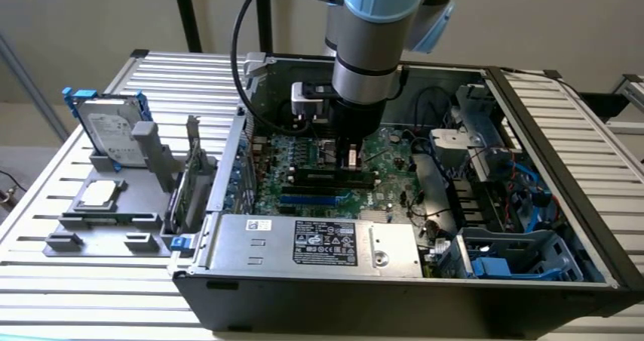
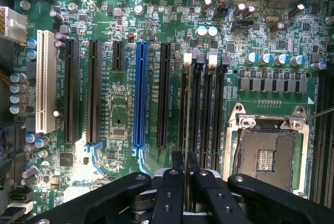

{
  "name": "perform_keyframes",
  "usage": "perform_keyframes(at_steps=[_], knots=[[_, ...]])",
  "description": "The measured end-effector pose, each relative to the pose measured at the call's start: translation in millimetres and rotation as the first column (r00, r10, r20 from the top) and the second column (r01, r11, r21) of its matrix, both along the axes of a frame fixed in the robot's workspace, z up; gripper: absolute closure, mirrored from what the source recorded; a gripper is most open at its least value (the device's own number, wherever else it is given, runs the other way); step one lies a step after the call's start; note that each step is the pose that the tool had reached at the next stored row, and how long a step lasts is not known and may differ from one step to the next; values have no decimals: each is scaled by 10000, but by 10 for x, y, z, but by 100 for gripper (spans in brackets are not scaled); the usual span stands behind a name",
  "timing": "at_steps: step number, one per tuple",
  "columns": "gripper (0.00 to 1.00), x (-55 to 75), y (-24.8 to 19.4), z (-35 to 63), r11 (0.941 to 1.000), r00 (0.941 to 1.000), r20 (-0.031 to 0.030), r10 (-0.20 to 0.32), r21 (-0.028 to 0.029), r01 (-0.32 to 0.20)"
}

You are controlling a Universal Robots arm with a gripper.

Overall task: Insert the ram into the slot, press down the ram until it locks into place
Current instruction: 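Insert the ram into the slot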

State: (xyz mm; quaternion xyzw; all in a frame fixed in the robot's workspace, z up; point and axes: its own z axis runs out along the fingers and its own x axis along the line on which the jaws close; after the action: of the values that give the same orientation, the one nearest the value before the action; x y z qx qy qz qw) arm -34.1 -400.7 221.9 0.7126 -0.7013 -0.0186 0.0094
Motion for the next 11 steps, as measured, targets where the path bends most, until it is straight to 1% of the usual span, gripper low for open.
perform_keyframes(at_steps=[5,6,8,9,11], knots=[[85,0,0,0,10000,10000,0,0,1,0],[79,0,0,0,10000,10000,0,0,1,0],[79,0,0,0,10000,10000,0,0,0,0],[72,0,0,0,10000,10000,0,0,0,0],[72,0,0,1,10000,10000,1,0,1,0]])
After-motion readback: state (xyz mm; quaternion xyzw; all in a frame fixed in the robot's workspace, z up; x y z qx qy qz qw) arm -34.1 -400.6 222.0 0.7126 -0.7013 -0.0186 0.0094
